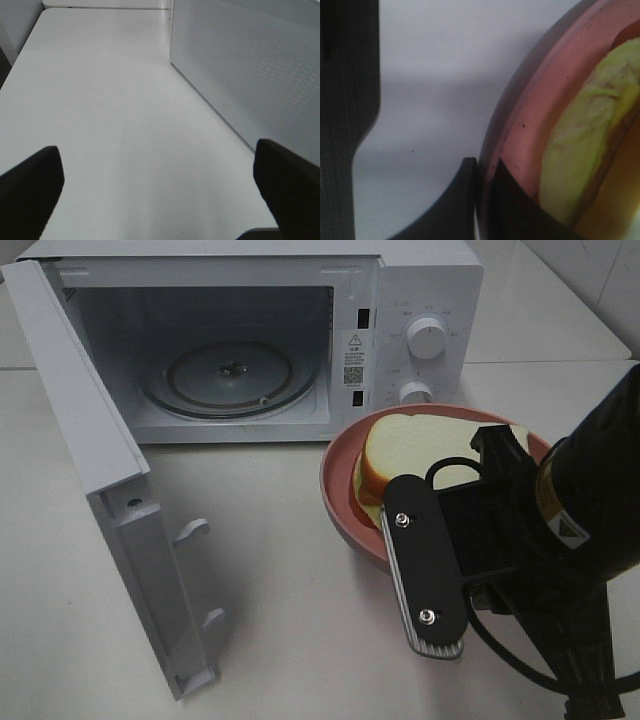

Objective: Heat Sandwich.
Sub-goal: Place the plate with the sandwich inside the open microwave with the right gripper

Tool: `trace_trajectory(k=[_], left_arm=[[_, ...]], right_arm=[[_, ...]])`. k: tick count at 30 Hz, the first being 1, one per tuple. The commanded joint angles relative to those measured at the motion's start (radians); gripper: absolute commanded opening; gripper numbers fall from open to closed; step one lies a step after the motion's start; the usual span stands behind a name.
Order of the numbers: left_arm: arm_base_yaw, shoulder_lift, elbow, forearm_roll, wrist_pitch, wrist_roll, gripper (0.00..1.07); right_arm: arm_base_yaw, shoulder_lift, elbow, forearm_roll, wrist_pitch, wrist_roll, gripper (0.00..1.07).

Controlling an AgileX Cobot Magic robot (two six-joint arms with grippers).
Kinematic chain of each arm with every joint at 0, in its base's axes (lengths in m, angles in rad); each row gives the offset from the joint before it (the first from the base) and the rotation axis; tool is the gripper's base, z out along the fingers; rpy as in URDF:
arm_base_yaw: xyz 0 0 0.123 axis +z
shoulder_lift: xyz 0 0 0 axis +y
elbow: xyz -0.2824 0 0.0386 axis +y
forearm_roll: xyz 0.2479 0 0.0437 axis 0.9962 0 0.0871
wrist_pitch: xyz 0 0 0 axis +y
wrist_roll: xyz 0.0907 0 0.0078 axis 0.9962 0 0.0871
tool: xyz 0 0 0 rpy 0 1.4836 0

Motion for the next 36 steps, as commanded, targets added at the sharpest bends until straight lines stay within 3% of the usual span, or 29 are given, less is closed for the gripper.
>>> trace_trajectory(k=[1,18,32,36], left_arm=[[0.005,-0.004,0.002,0.0,-0.014,-0.001,0.98],[0.005,-0.004,0.002,0.0,-0.014,-0.001,0.98],[0.005,-0.004,0.002,0.0,-0.014,-0.001,0.98],[0.005,-0.004,0.002,0.0,-0.014,-0.001,0.98]], right_arm=[[0.005,-0.006,0.0,-0.01,-0.014,-0.012,0.0],[-0.012,-0.006,0.0,0.033,-0.068,-0.33,0.0],[-0.25,-0.006,0.0,0.237,-0.142,-0.858,0.0],[-0.296,0.002,0.0,0.273,-0.151,-0.907,0.0]])
